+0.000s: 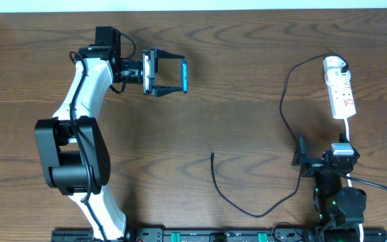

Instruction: Plug charger to phone and switch on socket

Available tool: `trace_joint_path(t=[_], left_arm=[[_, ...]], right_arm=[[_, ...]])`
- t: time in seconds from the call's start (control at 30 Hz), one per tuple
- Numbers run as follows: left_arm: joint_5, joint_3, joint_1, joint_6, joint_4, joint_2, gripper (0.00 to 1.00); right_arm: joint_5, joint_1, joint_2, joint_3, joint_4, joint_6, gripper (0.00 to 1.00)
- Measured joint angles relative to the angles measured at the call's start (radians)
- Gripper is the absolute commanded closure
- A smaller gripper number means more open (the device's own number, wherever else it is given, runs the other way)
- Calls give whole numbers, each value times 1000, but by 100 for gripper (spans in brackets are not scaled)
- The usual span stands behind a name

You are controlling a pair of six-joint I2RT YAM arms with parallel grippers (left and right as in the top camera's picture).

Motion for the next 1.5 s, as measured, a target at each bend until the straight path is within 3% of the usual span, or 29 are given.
trace_joint_path(t=[0.57,1.0,1.5], left_arm=[[-24,0,0,0,22,0,92],[-253,0,0,6,25,0,93],[-507,0,-8,112,25,0,93]], right_arm=[[0,0,0,0,0,0,1],[0,0,0,0,0,0,1],[0,0,0,0,0,0,1]])
